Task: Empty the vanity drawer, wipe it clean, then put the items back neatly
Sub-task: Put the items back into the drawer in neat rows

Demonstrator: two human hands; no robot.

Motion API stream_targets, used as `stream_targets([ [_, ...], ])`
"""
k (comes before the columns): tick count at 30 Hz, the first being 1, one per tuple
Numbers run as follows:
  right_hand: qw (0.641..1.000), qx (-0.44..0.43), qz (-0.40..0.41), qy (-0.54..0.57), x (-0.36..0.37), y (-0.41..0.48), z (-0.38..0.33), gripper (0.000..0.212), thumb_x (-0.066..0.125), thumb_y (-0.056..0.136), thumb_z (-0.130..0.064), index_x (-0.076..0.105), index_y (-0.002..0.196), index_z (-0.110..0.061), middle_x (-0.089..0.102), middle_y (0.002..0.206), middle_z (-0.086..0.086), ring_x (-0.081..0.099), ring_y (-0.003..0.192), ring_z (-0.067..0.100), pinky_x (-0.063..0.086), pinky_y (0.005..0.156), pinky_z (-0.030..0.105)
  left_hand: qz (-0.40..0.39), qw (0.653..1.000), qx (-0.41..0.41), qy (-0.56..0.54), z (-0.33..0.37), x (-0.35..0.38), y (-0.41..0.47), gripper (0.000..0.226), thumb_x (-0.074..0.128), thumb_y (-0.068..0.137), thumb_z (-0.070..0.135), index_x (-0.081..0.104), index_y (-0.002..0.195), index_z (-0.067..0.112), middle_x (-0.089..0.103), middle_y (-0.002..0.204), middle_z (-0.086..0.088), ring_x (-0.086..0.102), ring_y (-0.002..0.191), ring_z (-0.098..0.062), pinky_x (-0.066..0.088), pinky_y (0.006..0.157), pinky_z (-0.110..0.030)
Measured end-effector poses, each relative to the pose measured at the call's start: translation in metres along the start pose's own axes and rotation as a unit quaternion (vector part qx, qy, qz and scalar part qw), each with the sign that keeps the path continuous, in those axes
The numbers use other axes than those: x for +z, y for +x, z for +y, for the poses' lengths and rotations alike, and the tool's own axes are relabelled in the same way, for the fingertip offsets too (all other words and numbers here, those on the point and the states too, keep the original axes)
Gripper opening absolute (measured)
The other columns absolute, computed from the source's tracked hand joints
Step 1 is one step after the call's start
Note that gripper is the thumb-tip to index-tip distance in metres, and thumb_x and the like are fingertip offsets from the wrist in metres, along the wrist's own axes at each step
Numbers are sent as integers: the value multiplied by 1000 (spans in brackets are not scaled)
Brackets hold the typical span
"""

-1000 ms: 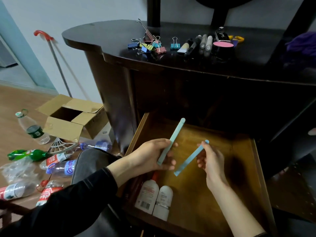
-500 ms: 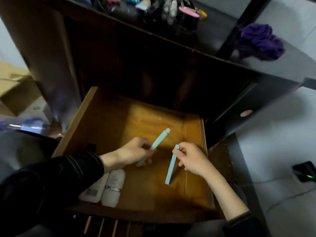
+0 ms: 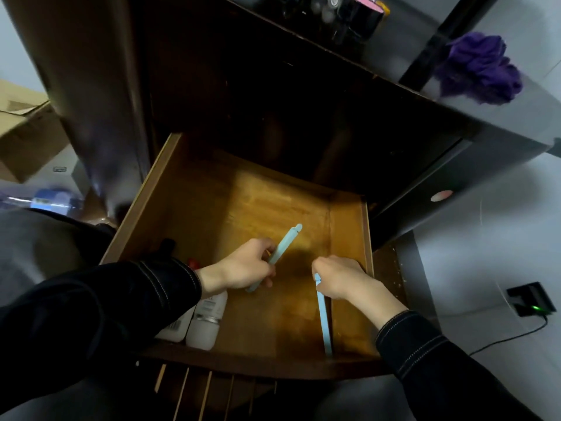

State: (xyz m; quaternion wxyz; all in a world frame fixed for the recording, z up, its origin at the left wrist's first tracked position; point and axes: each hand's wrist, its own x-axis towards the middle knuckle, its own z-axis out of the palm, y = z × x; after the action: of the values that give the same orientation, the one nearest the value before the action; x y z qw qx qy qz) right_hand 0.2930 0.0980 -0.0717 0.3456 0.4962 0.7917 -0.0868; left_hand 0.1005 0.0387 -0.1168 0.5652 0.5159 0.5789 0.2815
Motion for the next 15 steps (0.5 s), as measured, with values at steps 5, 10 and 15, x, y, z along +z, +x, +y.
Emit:
stream_targets([
  [5, 988, -13, 60, -140, 3, 4, -3, 17, 63, 97, -18, 64, 114, -19, 61, 121, 7, 50, 119, 31, 39, 101, 44, 2, 1000, 0, 2, -1, 1, 3, 24, 57, 92, -1, 53, 113, 12, 64, 97, -13, 72, 69, -21, 60, 70, -53],
  [10, 974, -30, 67, -214, 0, 7, 4, 30, 66, 96, -35, 64, 122, -20, 57, 132, 8, 44, 128, 32, 30, 111, 49, 7, 1000, -10, -13, 2, 0, 2, 25, 56, 93, -3, 53, 116, 8, 64, 98, -16, 71, 71, -23, 58, 73, -56],
  [15, 961, -53, 80, -260, 5, 10, 14, 26, 66, 96, -24, 66, 122, -21, 56, 135, 9, 43, 131, 33, 24, 119, 53, 9, 1000, -15, -23, 2, -1, 3, 25, 56, 93, -3, 53, 114, 10, 65, 94, -14, 70, 69, -22, 59, 73, -53],
])
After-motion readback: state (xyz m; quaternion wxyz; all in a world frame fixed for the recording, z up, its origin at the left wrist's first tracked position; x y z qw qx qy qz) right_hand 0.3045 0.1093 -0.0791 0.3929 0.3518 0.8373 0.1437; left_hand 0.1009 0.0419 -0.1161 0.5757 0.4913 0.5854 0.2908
